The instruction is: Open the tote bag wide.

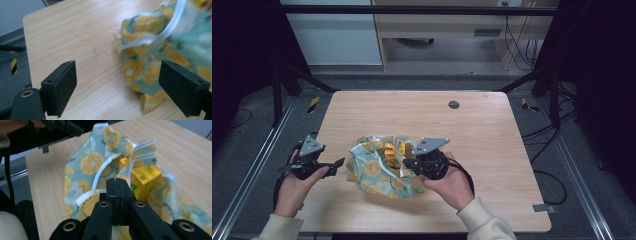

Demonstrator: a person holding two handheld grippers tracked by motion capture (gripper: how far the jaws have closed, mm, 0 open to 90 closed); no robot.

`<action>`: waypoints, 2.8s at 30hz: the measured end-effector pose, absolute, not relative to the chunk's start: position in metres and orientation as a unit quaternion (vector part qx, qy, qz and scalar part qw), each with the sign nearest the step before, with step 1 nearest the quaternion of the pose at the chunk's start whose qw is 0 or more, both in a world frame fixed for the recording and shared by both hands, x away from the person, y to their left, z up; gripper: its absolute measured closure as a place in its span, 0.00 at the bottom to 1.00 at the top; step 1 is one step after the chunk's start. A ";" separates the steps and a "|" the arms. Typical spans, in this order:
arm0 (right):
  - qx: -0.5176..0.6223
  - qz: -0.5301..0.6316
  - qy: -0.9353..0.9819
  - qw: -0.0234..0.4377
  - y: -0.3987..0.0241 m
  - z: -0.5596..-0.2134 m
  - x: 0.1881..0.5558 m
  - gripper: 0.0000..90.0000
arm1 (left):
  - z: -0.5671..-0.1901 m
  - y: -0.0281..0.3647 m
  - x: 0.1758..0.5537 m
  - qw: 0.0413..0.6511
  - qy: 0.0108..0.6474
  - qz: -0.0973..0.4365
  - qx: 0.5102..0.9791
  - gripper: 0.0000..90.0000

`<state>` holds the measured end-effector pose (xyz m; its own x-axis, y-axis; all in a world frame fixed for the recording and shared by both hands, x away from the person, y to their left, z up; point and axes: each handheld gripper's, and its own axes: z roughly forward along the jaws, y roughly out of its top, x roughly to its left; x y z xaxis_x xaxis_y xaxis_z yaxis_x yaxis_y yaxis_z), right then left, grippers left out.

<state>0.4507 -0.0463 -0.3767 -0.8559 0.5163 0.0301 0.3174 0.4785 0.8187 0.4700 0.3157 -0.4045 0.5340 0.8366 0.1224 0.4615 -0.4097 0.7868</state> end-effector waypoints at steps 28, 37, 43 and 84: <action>0.275 0.452 0.836 0.142 -0.065 -0.375 0.466 1.00 | -0.394 0.270 0.503 0.320 0.321 0.182 0.872 1.00; 0.264 0.474 0.822 0.175 -0.072 -0.360 0.455 1.00 | -0.373 0.278 0.480 0.359 0.313 0.207 0.854 1.00; 0.259 0.496 0.805 0.197 -0.086 -0.352 0.436 1.00 | -0.365 0.283 0.459 0.387 0.304 0.218 0.843 1.00; 0.287 0.405 0.859 0.123 -0.106 -0.437 0.424 0.93 | -0.428 0.273 0.433 0.307 0.272 0.160 0.898 1.00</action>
